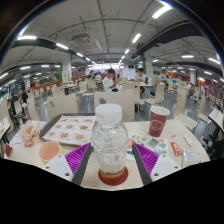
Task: Pour water
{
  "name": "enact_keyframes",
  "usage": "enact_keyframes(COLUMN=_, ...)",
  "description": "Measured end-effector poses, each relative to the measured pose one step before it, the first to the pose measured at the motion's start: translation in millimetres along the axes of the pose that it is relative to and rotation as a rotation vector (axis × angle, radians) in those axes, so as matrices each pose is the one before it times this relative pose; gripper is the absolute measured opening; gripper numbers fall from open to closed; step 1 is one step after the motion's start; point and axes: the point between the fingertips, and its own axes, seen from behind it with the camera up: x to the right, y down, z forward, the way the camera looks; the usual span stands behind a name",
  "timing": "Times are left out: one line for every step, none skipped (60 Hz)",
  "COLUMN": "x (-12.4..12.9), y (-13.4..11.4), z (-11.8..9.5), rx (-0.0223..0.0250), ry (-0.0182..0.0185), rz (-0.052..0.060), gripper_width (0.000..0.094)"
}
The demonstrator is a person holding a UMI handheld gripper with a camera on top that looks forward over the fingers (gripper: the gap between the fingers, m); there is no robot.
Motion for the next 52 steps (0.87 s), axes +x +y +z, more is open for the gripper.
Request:
enact_keyframes(x=2.10, y=-1.13, z=-1.57, rx=-0.00391, ry=0.00474, rz=-0.0005, gripper_width=0.0813)
enact_keyframes(x=0.77, y=-1.99, z=-4.36, rx=-0.00358, ry=0.00464, rz=-0.0013, gripper_width=0.0820)
enact_keyframes(x=-1.11, y=-2.00, z=-6.79, rx=-0.00440, ry=0.00330, rz=-0.0003, gripper_width=0.0837)
enact_keyframes(x=-0.33, y=-2.03, z=-5.76, rx=-0.00397, ry=0.00205, rz=0.0001, gripper_width=0.0851)
enact_keyframes(x=-0.20, y=-2.01, z=-5.84, rx=-0.00497, ry=0.00175, rz=0.0010, gripper_width=0.0857)
enact_keyframes(x=-0.25, y=-1.75, z=-6.39, rx=-0.00605, ry=0.00230, rz=0.0011, gripper_width=0.0856)
enact_keyframes(x=-1.43, y=-1.47, z=-6.60, rx=-0.00754, ry=-0.00112, rz=0.0012, gripper_width=0.0846)
enact_keyframes(x=-1.11, y=-1.12, z=-7.16, rx=-0.00954, ry=0.00034, rz=0.0024, gripper_width=0.0844)
enact_keyframes(x=-1.10, y=-0.72, z=-7.28, rx=-0.01015, ry=0.00142, rz=0.0026, gripper_width=0.0844)
enact_keyframes(x=2.14, y=1.34, z=1.23, rx=-0.00711, ry=-0.00026, rz=0.0022, gripper_width=0.0845)
enact_keyframes(x=-2.21, y=-2.01, z=-12.66, rx=-0.00681, ry=0.00113, rz=0.0025, gripper_width=0.0845)
enact_keyframes(x=-1.90, y=-1.62, z=-8.73, rx=-0.00601, ry=-0.00064, rz=0.0031, gripper_width=0.0847)
enact_keyframes(x=-1.88, y=-0.95, z=-8.65, rx=-0.00687, ry=-0.00082, rz=0.0030, gripper_width=0.0843)
enact_keyframes(x=-1.45, y=-0.32, z=-8.61, rx=-0.00825, ry=-0.00001, rz=0.0029, gripper_width=0.0847)
enact_keyframes(x=-1.44, y=0.16, z=-8.71, rx=-0.00853, ry=0.00100, rz=0.0033, gripper_width=0.0848)
enact_keyframes(x=-1.32, y=0.10, z=-8.52, rx=-0.00739, ry=0.00171, rz=0.0030, gripper_width=0.0847)
enact_keyframes(x=0.17, y=0.35, z=-3.87, rx=-0.00616, ry=0.00101, rz=0.0025, gripper_width=0.0846)
enact_keyframes(x=-1.26, y=0.95, z=-8.30, rx=-0.00678, ry=0.00170, rz=0.0031, gripper_width=0.0847)
enact_keyframes(x=-0.84, y=0.88, z=-7.68, rx=-0.00723, ry=0.00143, rz=0.0024, gripper_width=0.0846)
enact_keyframes(x=-0.96, y=0.80, z=-7.34, rx=-0.00628, ry=0.00112, rz=0.0018, gripper_width=0.0847)
enact_keyframes(x=-0.78, y=0.82, z=-7.34, rx=-0.00533, ry=0.00122, rz=0.0011, gripper_width=0.0845)
enact_keyframes(x=-0.31, y=0.81, z=-7.13, rx=-0.00586, ry=0.00232, rz=0.0004, gripper_width=0.0844)
enact_keyframes(x=-0.09, y=1.28, z=-6.81, rx=-0.00717, ry=0.00402, rz=0.0000, gripper_width=0.0845)
enact_keyframes(x=0.05, y=1.41, z=-6.66, rx=-0.00727, ry=0.00501, rz=0.0010, gripper_width=0.0849)
enact_keyframes(x=-0.48, y=0.79, z=-6.21, rx=-0.00618, ry=0.00447, rz=0.0016, gripper_width=0.0846)
enact_keyframes(x=-1.12, y=1.36, z=-7.40, rx=-0.00381, ry=0.00414, rz=0.0020, gripper_width=0.0845)
enact_keyframes(x=-0.22, y=0.93, z=-6.04, rx=-0.00399, ry=0.00343, rz=0.0016, gripper_width=0.0847)
enact_keyframes(x=0.27, y=1.12, z=-5.73, rx=-0.00362, ry=0.00319, rz=0.0010, gripper_width=0.0846)
enact_keyframes(x=-0.11, y=0.78, z=-5.14, rx=-0.00210, ry=0.00287, rz=0.0008, gripper_width=0.0847)
enact_keyframes(x=-0.08, y=0.45, z=-5.10, rx=-0.00033, ry=0.00243, rz=0.0010, gripper_width=0.0846)
enact_keyframes(x=-0.02, y=0.50, z=-4.80, rx=-0.00027, ry=0.00286, rz=0.0007, gripper_width=0.0845)
enact_keyframes(x=0.24, y=0.95, z=-4.33, rx=-0.00165, ry=0.00297, rz=-0.0002, gripper_width=0.0846)
enact_keyframes(x=1.67, y=0.75, z=-2.84, rx=-0.00309, ry=0.00262, rz=-0.0016, gripper_width=0.0847)
enact_keyframes(x=0.10, y=0.96, z=-4.00, rx=-0.00236, ry=0.00288, rz=-0.0025, gripper_width=0.0846)
enact_keyframes(x=0.30, y=1.16, z=-3.85, rx=-0.00185, ry=0.00290, rz=-0.0022, gripper_width=0.0845)
enact_keyframes(x=0.65, y=1.04, z=-3.33, rx=-0.00176, ry=0.00351, rz=-0.0017, gripper_width=0.0845)
enact_keyframes(x=1.05, y=1.06, z=-2.94, rx=-0.00168, ry=0.00460, rz=-0.0014, gripper_width=0.0843)
enact_keyframes(x=0.88, y=0.83, z=-3.03, rx=-0.00125, ry=0.00447, rz=-0.0015, gripper_width=0.0844)
enact_keyframes(x=0.76, y=0.34, z=-2.37, rx=-0.00053, ry=0.00343, rz=-0.0013, gripper_width=0.0844)
enact_keyframes(x=0.75, y=0.12, z=-2.58, rx=0.00117, ry=0.00274, rz=-0.0019, gripper_width=0.0843)
enact_keyframes(x=0.75, y=0.12, z=-1.93, rx=0.00156, ry=0.00186, rz=-0.0027, gripper_width=0.0844)
enact_keyframes(x=0.82, y=0.42, z=-1.92, rx=0.00089, ry=0.00227, rz=-0.0030, gripper_width=0.0843)
enact_keyframes(x=0.53, y=0.60, z=-1.56, rx=-0.00022, ry=0.00057, rz=-0.0008, gripper_width=0.0842)
enact_keyframes(x=0.09, y=0.87, z=-1.28, rx=-0.00181, ry=-0.00140, rz=0.0026, gripper_width=0.0842)
enact_keyframes(x=0.14, y=0.80, z=-1.19, rx=-0.00234, ry=-0.00265, rz=0.0036, gripper_width=0.0843)
enact_keyframes(x=0.53, y=0.59, z=-0.17, rx=-0.00238, ry=-0.00103, rz=0.0009, gripper_width=0.0841)
enact_keyframes(x=0.75, y=0.71, z=-1.24, rx=-0.00032, ry=0.00059, rz=-0.0022, gripper_width=0.0845)
enact_keyframes(x=0.86, y=0.41, z=-0.58, rx=0.00157, ry=0.00194, rz=-0.0029, gripper_width=0.0845)
enact_keyframes(x=0.86, y=-0.05, z=-0.55, rx=0.00170, ry=0.00225, rz=-0.0024, gripper_width=0.0844)
enact_keyframes(x=0.69, y=0.23, z=-0.51, rx=0.00060, ry=0.00206, rz=-0.0025, gripper_width=0.0844)
enact_keyframes(x=0.25, y=0.14, z=-0.14, rx=-0.00016, ry=0.00047, rz=-0.0019, gripper_width=0.0844)
enact_keyframes(x=-0.82, y=0.17, z=-0.04, rx=-0.00128, ry=-0.00287, rz=-0.0011, gripper_width=0.0842)
